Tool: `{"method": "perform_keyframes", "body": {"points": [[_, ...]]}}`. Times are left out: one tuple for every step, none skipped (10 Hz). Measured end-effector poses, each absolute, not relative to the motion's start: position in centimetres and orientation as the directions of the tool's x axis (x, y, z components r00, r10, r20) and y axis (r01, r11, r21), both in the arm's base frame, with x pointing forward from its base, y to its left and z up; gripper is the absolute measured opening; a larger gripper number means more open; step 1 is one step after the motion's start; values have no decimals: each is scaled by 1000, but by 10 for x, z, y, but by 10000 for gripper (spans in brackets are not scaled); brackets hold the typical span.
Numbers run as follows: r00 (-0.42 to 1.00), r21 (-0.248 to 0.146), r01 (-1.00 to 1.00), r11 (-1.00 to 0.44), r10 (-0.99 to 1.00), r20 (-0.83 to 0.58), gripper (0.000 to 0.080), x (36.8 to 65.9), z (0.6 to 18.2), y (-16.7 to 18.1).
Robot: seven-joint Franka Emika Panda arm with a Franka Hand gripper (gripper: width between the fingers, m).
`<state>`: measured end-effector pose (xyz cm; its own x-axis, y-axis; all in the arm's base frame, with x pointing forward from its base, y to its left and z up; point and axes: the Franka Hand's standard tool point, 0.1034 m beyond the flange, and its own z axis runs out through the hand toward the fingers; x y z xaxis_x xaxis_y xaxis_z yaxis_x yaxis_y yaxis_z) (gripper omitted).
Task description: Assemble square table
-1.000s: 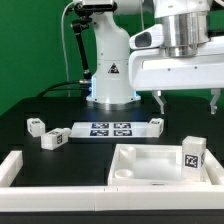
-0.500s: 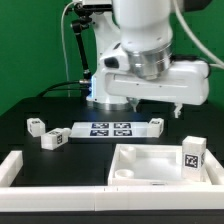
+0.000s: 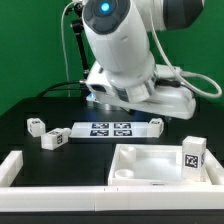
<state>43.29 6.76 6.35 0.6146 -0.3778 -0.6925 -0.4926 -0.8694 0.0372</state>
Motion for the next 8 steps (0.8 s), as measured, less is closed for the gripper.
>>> {"method": "perform_keyframes", "body": {"points": [[628,56,-470,-881,-379,-679,649,418,58,79],[629,53,-463,-885,-370,-683,649,418,59,80],[627,54,-469,-882,-375,-682,649,420,58,77],[627,54,-468,-882,-375,-683,649,419,58,77],[626,55,-469,-882,-375,-683,649,419,58,77],[633,48,-466,-884,-370,-680,649,417,55,76],[676,-16,-460,-888,-339,-655,649,402,40,77],[642,-15,-478,-878,-337,-689,649,374,32,80]]}}
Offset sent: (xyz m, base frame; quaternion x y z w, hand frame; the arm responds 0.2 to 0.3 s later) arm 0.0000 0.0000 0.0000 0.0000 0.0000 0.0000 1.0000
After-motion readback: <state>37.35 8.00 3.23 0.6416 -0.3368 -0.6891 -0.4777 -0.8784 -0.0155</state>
